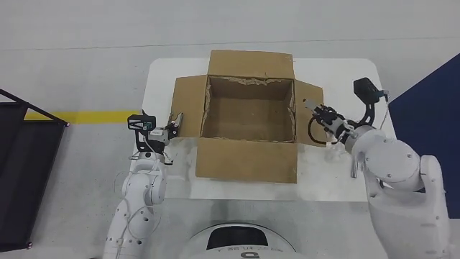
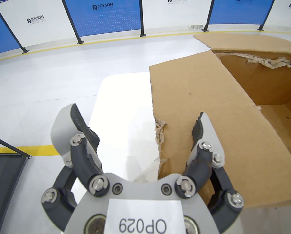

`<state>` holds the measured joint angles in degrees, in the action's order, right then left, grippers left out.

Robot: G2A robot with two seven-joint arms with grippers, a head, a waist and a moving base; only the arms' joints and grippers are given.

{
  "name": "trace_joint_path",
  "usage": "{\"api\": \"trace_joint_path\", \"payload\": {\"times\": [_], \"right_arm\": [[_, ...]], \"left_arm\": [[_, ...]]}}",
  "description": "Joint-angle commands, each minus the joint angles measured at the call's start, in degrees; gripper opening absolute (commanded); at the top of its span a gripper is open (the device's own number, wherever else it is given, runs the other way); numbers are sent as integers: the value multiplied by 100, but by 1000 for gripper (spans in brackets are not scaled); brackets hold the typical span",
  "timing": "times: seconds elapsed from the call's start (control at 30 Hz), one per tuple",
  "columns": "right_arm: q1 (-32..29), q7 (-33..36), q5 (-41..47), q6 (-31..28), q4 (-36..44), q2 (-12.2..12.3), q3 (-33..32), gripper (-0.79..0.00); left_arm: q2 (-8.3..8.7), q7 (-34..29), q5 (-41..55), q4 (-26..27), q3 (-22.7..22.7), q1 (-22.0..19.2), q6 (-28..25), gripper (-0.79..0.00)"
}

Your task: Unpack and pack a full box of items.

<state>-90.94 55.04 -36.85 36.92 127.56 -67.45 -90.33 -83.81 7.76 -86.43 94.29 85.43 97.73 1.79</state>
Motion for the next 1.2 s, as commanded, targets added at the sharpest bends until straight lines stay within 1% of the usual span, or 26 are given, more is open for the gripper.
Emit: {"api": "trace_joint_path", "payload": {"times": [0.0, 0.1, 0.17, 0.23, 0.33, 0.43, 0.63, 0.83, 0.9, 1.0, 1.03, 1.1, 1.17], "right_arm": [[496, 122, -234, 101, -367, -8, 541, 0], [1248, 241, -603, 395, -1068, -45, 1204, 0], [1719, 418, -921, 742, -1598, -83, 1671, 0], [2122, 498, -1041, 735, -2045, -130, 2100, 0], [2490, 544, -953, 689, -2375, -208, 2584, 0], [2615, 522, -891, 711, -2401, -253, 2880, 0], [2527, 361, -864, 873, -2242, -259, 3080, 0], [2189, 529, -609, 705, -1781, -165, 2900, 0], [2036, 477, -678, 756, -1484, -122, 2748, 0], [1667, 205, -876, 1016, -766, -62, 2387, 0], [1541, 77, -921, 1004, -510, -45, 2251, 0], [1296, -145, -753, 622, -93, -19, 1987, 0], [1137, -205, -448, 28, 13, 5, 1767, 0]], "left_arm": [[0, 0, 0, 0, 0, 0, 0, 0], [0, 0, 0, 0, 0, 0, 0, 0], [0, 0, 0, 0, 0, 0, 0, 0], [0, 0, 0, 0, 0, 0, 0, 0], [0, 0, 0, 0, 0, 0, 0, 0], [0, 0, 0, 0, 0, 0, 0, 0], [0, 0, 0, 0, 0, 0, 0, 0], [0, 0, 0, 0, 0, 0, 0, 0], [0, 0, 0, 0, 0, 0, 0, 0], [0, 0, 0, 0, 0, 0, 0, 0], [0, 0, 0, 0, 0, 0, 0, 0], [0, 0, 0, 0, 0, 0, 0, 0], [0, 0, 0, 0, 0, 0, 0, 0]]}}
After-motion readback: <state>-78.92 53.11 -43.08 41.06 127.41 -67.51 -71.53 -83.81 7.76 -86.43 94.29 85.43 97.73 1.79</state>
